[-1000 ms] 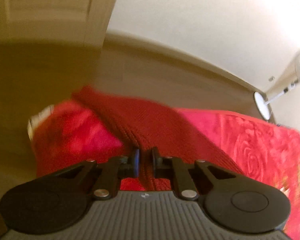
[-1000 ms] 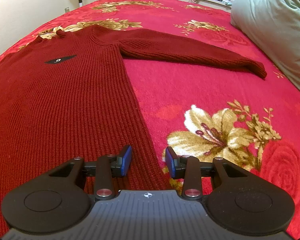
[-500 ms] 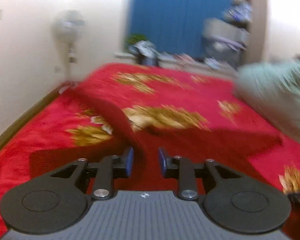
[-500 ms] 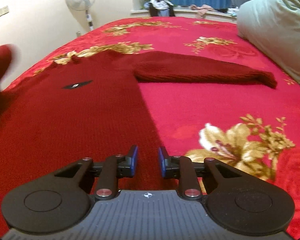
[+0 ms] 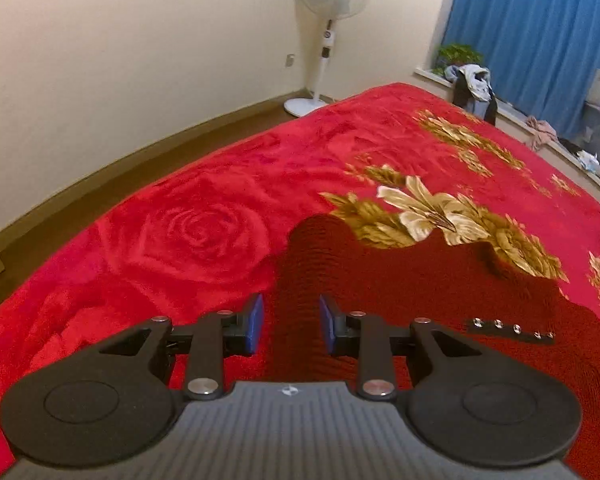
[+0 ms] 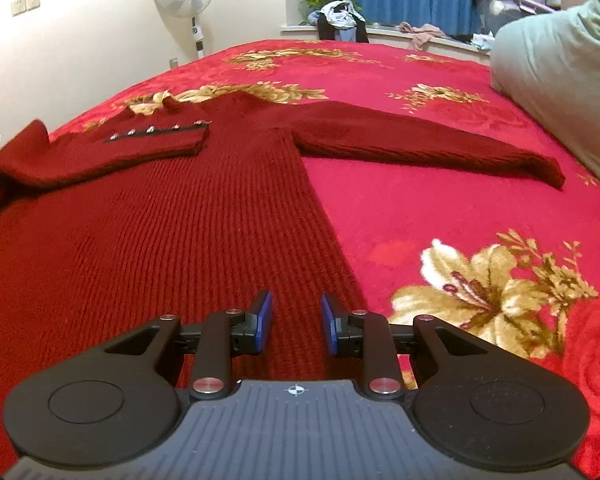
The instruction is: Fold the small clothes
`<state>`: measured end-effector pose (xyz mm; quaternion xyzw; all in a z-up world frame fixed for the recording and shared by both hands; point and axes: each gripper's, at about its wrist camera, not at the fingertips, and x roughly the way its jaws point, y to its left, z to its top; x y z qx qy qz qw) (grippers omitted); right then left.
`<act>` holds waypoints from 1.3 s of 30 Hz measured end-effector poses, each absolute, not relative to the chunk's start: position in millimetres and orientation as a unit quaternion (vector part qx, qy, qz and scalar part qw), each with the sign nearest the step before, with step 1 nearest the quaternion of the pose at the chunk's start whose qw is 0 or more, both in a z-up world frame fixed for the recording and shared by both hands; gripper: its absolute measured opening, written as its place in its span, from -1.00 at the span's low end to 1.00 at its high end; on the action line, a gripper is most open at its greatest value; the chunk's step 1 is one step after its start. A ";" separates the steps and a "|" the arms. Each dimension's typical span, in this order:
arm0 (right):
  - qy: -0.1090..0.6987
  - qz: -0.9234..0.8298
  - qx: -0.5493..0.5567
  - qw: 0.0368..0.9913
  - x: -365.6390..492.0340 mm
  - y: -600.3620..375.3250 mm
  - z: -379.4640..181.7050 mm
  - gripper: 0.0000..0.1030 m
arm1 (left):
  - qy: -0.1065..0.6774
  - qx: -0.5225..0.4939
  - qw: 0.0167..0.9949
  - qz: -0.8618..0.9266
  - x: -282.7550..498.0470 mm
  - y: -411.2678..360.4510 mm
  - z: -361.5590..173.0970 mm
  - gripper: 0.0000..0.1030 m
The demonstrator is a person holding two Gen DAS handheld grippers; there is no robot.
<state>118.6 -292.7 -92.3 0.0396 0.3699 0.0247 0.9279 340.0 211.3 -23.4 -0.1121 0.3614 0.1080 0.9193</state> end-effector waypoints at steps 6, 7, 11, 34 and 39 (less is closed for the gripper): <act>0.369 0.039 0.058 0.927 127.7 -276.2 -70.4 -0.67 | 0.361 -0.090 0.923 0.095 337.0 219.0 -20.8 -0.11; 0.363 0.049 0.077 0.927 133.3 -270.7 -63.0 -0.75 | 0.363 -0.092 0.922 0.095 334.1 216.6 -20.4 -0.01; 0.353 0.086 0.163 0.917 172.8 -236.8 -44.1 -0.76 | 0.367 -0.108 0.919 0.097 323.2 221.6 -19.3 -0.01; 0.217 0.028 0.216 0.951 315.4 -152.7 -11.3 -0.81 | 0.385 -0.127 0.912 0.064 340.1 236.6 -19.2 -0.01; 0.393 -0.045 0.182 0.900 345.7 -196.2 -77.3 -0.67 | 0.410 -0.126 0.902 0.041 350.2 211.4 -28.7 -0.01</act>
